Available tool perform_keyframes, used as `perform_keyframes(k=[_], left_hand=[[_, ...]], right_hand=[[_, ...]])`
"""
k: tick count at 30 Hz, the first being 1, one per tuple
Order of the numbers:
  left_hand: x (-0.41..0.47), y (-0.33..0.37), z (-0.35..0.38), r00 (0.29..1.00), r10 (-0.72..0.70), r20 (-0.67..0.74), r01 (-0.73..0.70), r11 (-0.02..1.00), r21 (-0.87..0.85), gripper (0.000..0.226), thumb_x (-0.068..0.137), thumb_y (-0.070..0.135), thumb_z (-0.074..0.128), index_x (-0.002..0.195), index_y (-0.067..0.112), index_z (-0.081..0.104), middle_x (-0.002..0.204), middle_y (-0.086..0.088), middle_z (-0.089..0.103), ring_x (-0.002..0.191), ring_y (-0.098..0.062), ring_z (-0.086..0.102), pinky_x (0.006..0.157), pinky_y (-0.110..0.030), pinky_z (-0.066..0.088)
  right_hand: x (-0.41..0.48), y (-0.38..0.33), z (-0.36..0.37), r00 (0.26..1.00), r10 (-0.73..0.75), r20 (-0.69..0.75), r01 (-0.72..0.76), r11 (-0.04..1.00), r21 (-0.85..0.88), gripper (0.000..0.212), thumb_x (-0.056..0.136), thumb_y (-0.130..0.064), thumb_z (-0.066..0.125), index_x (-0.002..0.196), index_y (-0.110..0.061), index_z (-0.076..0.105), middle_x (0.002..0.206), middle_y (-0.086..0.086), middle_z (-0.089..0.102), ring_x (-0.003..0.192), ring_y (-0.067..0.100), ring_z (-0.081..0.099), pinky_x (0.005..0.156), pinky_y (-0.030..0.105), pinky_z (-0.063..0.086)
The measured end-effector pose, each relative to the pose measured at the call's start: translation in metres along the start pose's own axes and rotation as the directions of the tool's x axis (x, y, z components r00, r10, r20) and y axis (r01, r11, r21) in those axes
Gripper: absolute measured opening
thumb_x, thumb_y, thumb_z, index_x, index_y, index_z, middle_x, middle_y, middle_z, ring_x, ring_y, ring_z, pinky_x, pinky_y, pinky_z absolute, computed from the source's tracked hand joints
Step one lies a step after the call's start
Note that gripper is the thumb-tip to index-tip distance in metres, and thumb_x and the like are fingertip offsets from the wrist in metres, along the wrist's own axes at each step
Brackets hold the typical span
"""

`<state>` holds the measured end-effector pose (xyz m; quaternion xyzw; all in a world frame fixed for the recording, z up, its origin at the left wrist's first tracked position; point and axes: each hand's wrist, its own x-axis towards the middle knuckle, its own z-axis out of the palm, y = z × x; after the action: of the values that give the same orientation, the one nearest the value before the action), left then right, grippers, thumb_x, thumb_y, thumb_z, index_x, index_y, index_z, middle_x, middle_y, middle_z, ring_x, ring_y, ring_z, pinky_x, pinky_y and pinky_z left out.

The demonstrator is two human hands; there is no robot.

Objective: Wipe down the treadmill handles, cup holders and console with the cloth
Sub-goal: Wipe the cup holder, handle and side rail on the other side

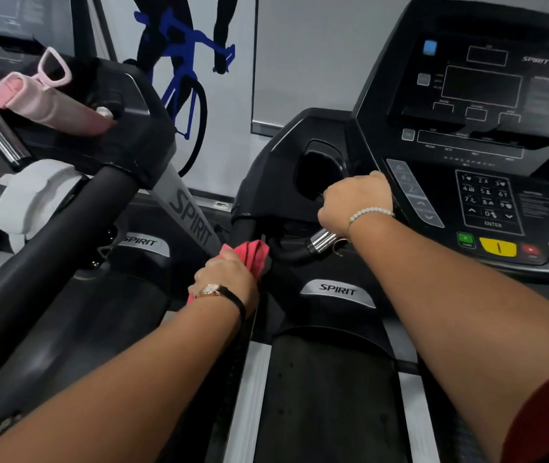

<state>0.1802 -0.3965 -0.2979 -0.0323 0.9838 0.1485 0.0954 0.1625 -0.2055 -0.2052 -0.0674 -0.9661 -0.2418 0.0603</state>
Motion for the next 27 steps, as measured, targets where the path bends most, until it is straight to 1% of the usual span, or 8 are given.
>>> perform_keyframes(k=[3,6,11,13,16,19,23,27], left_hand=[[-0.001,-0.004,0.001,0.992,0.124,-0.02,-0.124,0.992,0.024,0.081,0.083,0.033,0.058,0.148,0.015,0.012,0.136,-0.017,0.038,0.119,-0.038,0.046,0.097,-0.048,0.04],[0.012,-0.013,-0.012,0.983,0.17,0.062,-0.159,0.975,-0.155,0.096,0.068,0.037,0.073,0.145,0.026,0.016,0.132,-0.014,0.043,0.115,-0.035,0.051,0.096,-0.043,0.044],[0.038,-0.028,-0.027,0.914,0.091,0.396,0.14,0.843,-0.519,0.121,0.044,0.036,0.091,0.143,0.033,0.021,0.134,-0.006,0.046,0.112,-0.032,0.052,0.093,-0.05,0.048],[0.042,-0.031,-0.029,0.861,0.063,0.505,0.265,0.792,-0.551,0.116,0.042,0.036,0.092,0.137,0.035,0.027,0.129,-0.006,0.048,0.108,-0.035,0.053,0.077,-0.058,0.051],[0.037,-0.022,-0.03,0.902,0.018,0.432,0.165,0.909,-0.383,0.107,0.054,0.037,0.086,0.139,0.024,0.022,0.127,-0.011,0.048,0.106,-0.034,0.054,0.074,-0.045,0.051],[0.011,-0.003,-0.019,0.985,0.079,0.153,-0.068,0.995,-0.078,0.085,0.072,0.033,0.072,0.138,0.024,0.019,0.12,-0.015,0.053,0.105,-0.035,0.056,0.082,-0.042,0.048],[-0.025,0.009,0.01,0.939,0.341,0.047,-0.315,0.796,0.516,0.05,0.1,0.02,0.029,0.147,0.018,0.013,0.138,-0.041,0.023,0.12,-0.056,0.039,0.094,-0.061,0.04],[-0.033,0.001,0.003,0.916,0.379,0.13,-0.393,0.787,0.476,0.06,0.092,0.03,0.047,0.144,0.017,0.019,0.145,-0.04,0.008,0.128,-0.057,0.025,0.103,-0.061,0.032]], right_hand=[[-0.001,0.001,0.002,0.999,-0.008,-0.032,0.008,1.0,0.006,0.021,0.081,-0.023,0.04,0.067,-0.024,0.056,0.058,-0.004,0.055,0.055,0.016,0.048,0.068,0.034,0.026],[-0.001,0.0,0.002,0.999,-0.007,-0.031,0.007,1.0,0.011,0.022,0.08,-0.022,0.04,0.067,-0.024,0.057,0.059,-0.004,0.056,0.056,0.016,0.049,0.069,0.034,0.026],[0.0,0.0,-0.002,1.0,0.003,-0.01,-0.003,1.0,0.016,0.02,0.08,-0.022,0.04,0.068,-0.024,0.056,0.059,-0.004,0.056,0.057,0.017,0.051,0.069,0.034,0.027],[-0.001,-0.001,-0.004,1.0,0.012,0.002,-0.012,1.0,0.01,0.019,0.08,-0.022,0.041,0.068,-0.024,0.056,0.058,-0.005,0.056,0.055,0.016,0.05,0.068,0.034,0.027],[-0.002,-0.002,-0.009,0.998,0.037,0.042,-0.038,0.999,0.007,0.019,0.078,-0.02,0.041,0.069,-0.024,0.057,0.058,-0.005,0.056,0.054,0.016,0.05,0.068,0.034,0.027],[-0.002,-0.003,-0.013,0.996,0.051,0.074,-0.052,0.999,0.014,0.019,0.077,-0.02,0.041,0.07,-0.024,0.057,0.061,-0.004,0.057,0.056,0.017,0.051,0.069,0.034,0.029],[-0.004,-0.002,-0.012,0.998,0.035,0.051,-0.037,0.998,0.043,0.021,0.081,-0.024,0.039,0.076,-0.023,0.06,0.068,-0.005,0.058,0.067,0.018,0.053,0.073,0.034,0.031],[-0.015,-0.005,-0.002,0.968,-0.051,-0.246,0.081,0.99,0.113,0.026,0.086,-0.03,0.045,0.087,-0.022,0.069,0.087,-0.003,0.065,0.091,0.024,0.053,0.077,0.036,0.037]])
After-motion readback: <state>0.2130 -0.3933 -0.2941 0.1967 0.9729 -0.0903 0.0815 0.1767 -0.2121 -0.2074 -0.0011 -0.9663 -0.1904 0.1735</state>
